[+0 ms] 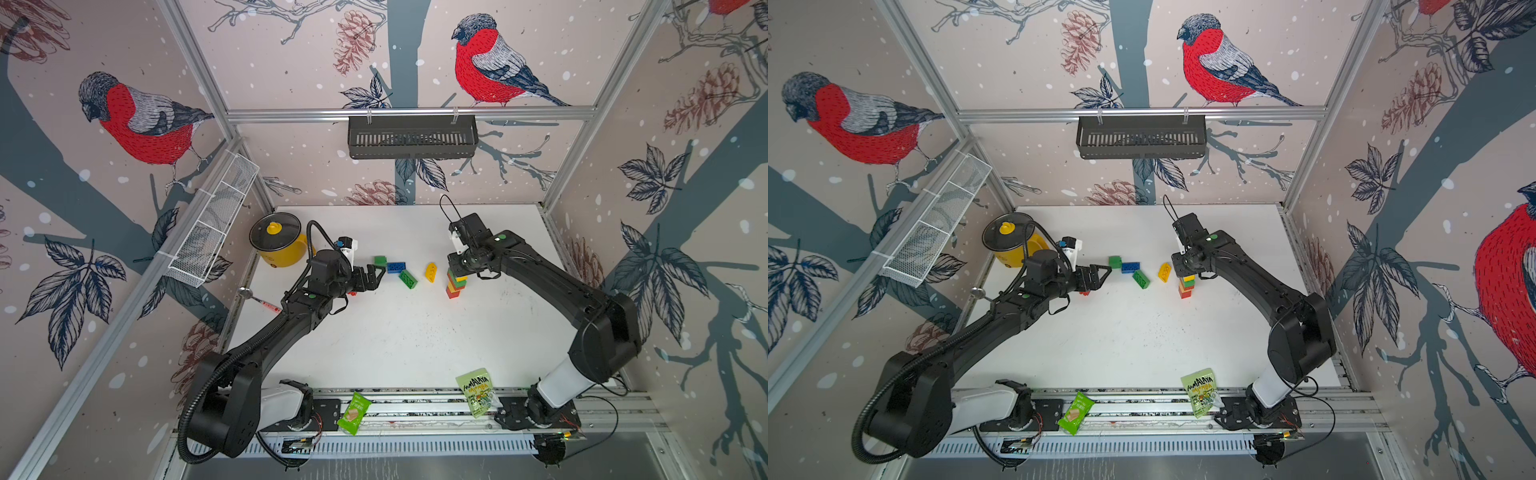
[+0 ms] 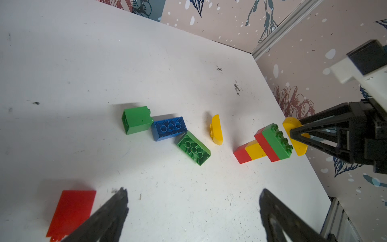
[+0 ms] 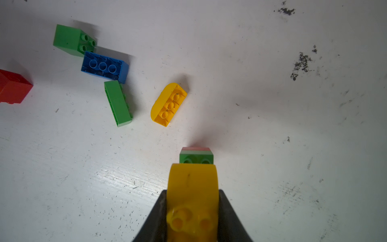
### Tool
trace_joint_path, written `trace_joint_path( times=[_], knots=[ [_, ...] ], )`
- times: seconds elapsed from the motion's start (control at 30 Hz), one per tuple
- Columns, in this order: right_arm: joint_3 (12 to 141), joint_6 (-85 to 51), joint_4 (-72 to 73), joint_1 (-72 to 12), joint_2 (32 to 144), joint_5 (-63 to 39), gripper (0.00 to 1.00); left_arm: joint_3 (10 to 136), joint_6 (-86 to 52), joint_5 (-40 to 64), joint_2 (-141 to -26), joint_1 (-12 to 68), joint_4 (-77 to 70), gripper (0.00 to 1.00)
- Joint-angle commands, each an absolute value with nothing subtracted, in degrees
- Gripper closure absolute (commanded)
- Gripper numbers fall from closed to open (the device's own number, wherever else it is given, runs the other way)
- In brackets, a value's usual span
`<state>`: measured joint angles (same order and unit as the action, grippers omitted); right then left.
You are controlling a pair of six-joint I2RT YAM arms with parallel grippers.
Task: Assemble an ice cream with lego
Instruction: Assemble the lego brick with the lego brick.
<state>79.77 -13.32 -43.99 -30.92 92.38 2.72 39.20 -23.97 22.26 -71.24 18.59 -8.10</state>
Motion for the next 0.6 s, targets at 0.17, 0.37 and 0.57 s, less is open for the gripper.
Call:
trace_joint_path(
  times=[0.17,0.37,0.57],
  knots=[
    [77.8,-12.9,-43.4,-30.8,91.8,2.3,0.76,39.2,-23.1,22.4,-70.5,18.6,-8.1,0.03],
    [76.3,-13.2,-42.6,-31.1,92.4,2.1,0.76,39.1,-23.1,21.8,-69.4,18.6,-7.3,0.03],
    [76.2,-12.7,-42.5,-31.0,92.8,3.3,0.76,39.2,-22.8,21.8,-69.4,18.6,-7.0,0.03]
  ],
)
